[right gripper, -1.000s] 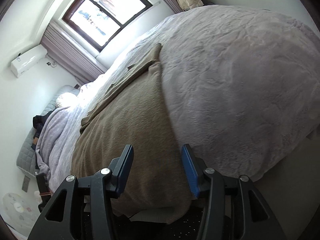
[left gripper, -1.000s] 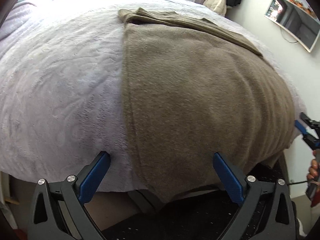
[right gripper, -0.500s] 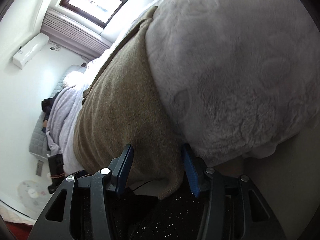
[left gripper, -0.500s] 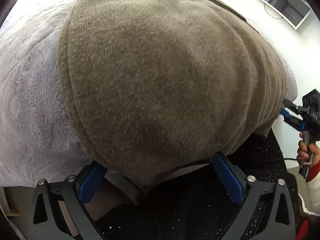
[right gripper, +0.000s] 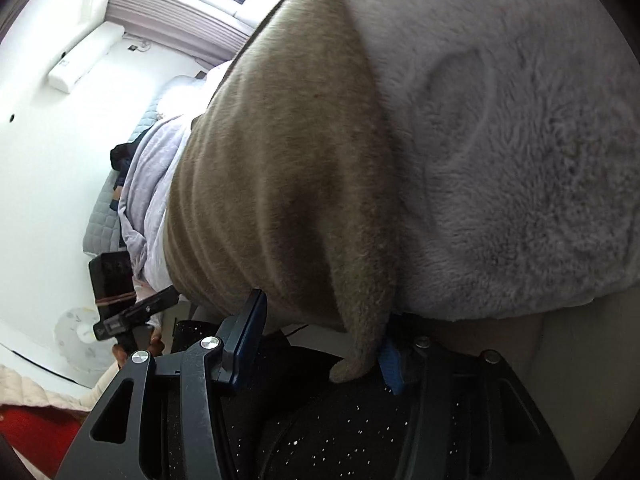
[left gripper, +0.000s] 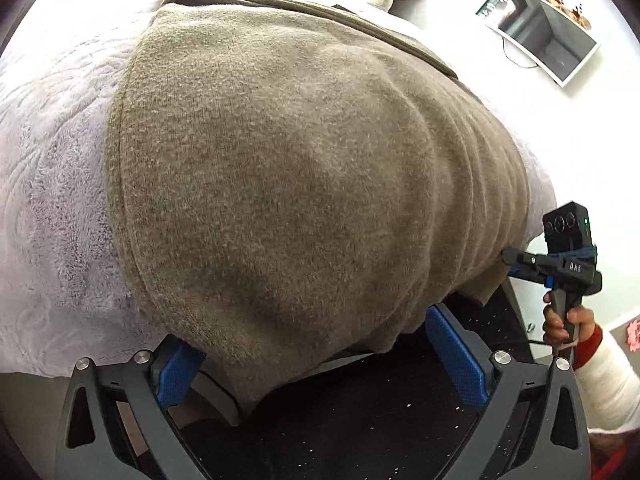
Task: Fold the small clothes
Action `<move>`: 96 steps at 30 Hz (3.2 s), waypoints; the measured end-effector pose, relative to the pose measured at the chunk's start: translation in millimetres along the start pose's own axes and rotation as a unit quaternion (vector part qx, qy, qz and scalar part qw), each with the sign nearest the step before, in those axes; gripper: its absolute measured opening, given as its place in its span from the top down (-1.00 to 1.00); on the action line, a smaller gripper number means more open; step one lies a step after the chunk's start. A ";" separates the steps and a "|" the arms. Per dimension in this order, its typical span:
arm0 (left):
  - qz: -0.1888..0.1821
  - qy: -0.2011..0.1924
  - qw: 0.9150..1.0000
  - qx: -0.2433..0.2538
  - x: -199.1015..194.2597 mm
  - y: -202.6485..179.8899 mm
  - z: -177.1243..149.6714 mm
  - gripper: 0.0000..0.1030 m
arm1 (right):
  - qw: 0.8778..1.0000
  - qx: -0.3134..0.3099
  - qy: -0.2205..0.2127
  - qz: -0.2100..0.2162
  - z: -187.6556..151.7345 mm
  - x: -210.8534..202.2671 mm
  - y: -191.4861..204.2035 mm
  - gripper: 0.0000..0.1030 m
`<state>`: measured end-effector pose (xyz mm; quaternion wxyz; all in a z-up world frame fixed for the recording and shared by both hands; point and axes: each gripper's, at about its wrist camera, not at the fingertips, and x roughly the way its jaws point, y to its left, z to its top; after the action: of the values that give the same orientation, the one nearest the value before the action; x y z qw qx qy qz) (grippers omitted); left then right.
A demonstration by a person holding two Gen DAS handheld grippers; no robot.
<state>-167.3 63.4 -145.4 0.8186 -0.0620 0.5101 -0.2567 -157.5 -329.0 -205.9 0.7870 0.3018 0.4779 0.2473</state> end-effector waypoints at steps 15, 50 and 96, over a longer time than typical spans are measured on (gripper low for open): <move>-0.036 -0.024 0.999 -0.017 -31.3 10.4 4.3 0.57 | 0.988 0.018 -0.021 0.151 -8.9 -11.4 18.6 0.72; -0.069 -0.167 0.980 -0.081 -56.8 66.6 299.1 0.57 | 0.959 0.001 -0.153 0.237 288.2 -39.7 92.4 0.77; -0.059 -0.009 0.996 0.061 29.3 43.5 316.9 -0.39 | 0.999 -0.028 -0.024 0.040 346.7 59.4 94.7 -0.13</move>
<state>133.2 35.8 -35.2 0.8087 -0.0442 0.4818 -0.3346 170.6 -305.7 -49.2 0.7961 0.3038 0.4393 0.2845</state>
